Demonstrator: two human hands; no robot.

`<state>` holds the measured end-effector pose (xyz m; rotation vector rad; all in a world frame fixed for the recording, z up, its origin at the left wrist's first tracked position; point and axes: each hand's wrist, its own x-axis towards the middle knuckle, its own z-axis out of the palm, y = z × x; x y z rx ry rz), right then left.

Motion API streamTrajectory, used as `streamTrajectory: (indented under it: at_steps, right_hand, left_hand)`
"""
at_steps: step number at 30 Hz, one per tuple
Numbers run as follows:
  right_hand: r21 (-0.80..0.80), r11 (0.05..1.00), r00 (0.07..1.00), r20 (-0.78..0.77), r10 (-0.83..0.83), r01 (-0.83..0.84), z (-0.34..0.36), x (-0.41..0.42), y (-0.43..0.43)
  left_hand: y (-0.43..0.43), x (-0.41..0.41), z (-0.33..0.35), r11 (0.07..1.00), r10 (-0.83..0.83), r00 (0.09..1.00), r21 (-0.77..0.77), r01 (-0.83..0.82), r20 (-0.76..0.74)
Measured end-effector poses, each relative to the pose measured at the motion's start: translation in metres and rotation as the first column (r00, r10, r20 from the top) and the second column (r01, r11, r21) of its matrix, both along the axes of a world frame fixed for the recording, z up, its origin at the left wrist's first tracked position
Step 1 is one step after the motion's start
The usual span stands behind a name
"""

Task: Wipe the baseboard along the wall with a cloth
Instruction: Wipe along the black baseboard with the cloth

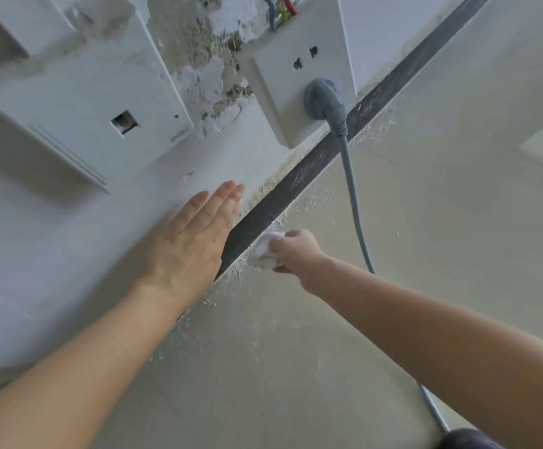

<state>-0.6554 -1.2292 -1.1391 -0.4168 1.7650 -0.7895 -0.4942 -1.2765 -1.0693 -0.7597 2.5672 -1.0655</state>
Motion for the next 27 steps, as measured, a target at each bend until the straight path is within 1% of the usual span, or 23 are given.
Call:
streamTrajectory:
  at_steps: [2,4,6,7,9,10,13,16,18,20,21,24,27]
  right_hand:
    - [-0.025,0.98,0.972,-0.136,0.193,-0.198,0.017,0.001,0.019]
    - [-0.032,0.927,0.895,-0.274,0.351,-0.373,0.044,-0.012,0.034]
    - [-0.003,0.896,0.842,-0.345,0.416,-0.444,0.076,-0.031,0.048]
    - [0.004,0.888,0.832,-0.346,0.433,-0.46,0.093,-0.042,0.053]
    - [0.04,0.871,0.823,-0.311,0.476,-0.489,0.13,-0.064,0.064]
    - [0.06,0.862,0.814,-0.302,0.496,-0.503,0.148,-0.076,0.068]
    - [0.098,0.867,0.808,-0.325,0.491,-0.488,0.195,-0.113,0.072]
    - [0.084,0.907,0.818,-0.403,0.41,-0.413,0.215,-0.159,0.06]
    - [0.062,0.918,0.823,-0.424,0.379,-0.391,0.215,-0.191,0.045]
    - [0.043,0.911,0.817,-0.428,0.387,-0.409,0.211,-0.225,0.028]
    - [0.034,0.907,0.817,-0.422,0.394,-0.42,0.209,-0.242,0.021]
    - [0.056,0.884,0.803,-0.395,0.446,-0.464,0.206,-0.287,-0.001]
    - [0.071,0.864,0.8,-0.346,0.49,-0.498,0.201,-0.325,-0.029]
  left_hand:
    - [-0.002,-0.009,0.008,0.999,0.024,1.0,0.045,-0.023,-0.005]
    - [-0.002,-0.012,0.013,0.997,0.008,1.0,0.081,-0.007,-0.014]
    - [0.003,-0.015,0.019,0.983,0.034,0.999,0.179,-0.039,0.031]
    - [0.006,-0.018,0.024,0.972,0.046,0.999,0.23,-0.047,0.006]
    - [0.018,-0.028,0.04,0.916,0.11,0.989,0.397,-0.06,-0.104]
    - [0.025,-0.034,0.045,0.876,0.128,0.974,0.483,-0.021,-0.189]
    - [0.051,-0.058,0.071,0.755,0.046,0.923,0.618,0.218,-0.382]
    - [0.065,-0.096,0.097,0.684,-0.04,0.849,0.605,0.407,-0.526]
    - [0.064,-0.129,0.104,0.681,-0.073,0.812,0.566,0.465,-0.579]
    - [0.055,-0.165,0.11,0.713,-0.077,0.812,0.537,0.451,-0.579]
    - [0.05,-0.183,0.11,0.731,-0.071,0.826,0.535,0.424,-0.559]
    - [0.027,-0.229,0.112,0.783,0.018,0.893,0.562,0.266,-0.449]
    - [0.009,-0.26,0.118,0.824,0.129,0.916,0.555,0.114,-0.38]
